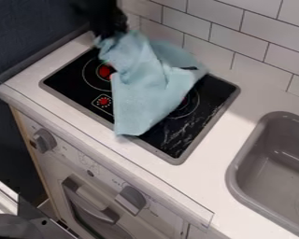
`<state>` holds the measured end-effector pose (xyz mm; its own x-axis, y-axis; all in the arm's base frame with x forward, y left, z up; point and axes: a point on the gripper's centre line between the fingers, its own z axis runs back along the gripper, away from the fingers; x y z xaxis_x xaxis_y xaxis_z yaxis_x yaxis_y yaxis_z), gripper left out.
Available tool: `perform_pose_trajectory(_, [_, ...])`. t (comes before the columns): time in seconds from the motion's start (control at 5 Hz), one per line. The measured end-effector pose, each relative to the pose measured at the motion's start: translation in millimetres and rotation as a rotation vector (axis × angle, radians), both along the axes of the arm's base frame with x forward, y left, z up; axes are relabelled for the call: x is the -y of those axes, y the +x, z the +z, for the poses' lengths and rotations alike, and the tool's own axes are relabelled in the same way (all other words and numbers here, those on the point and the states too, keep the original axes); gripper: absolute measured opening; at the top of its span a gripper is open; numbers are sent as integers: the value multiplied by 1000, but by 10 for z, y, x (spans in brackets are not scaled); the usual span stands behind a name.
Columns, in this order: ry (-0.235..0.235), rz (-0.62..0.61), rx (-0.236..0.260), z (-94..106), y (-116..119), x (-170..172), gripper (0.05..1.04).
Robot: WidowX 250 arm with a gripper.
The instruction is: Move the cloth from right to left
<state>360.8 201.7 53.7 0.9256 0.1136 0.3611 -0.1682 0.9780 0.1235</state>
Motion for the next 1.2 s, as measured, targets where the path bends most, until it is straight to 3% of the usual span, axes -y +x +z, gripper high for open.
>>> perform_pose_trajectory(0.2, [56, 53, -3, -44, -42, -135, 72])
perform_pose_trajectory(0.4, [-6, 15, 14, -158, -150, -136, 216])
perform_pose_trajectory(0.6, [-21, 82, 40, -62, -239, -132, 465])
perform_pose_trajectory(0.8, [24, 218, 45, 33, -317, -152, 770])
perform_pose_trajectory(1.0, [74, 313, 22, 73, -388, -137, 1004])
perform_pose_trajectory(1.2, [124, 338, -47, 76, -422, -32, 1003])
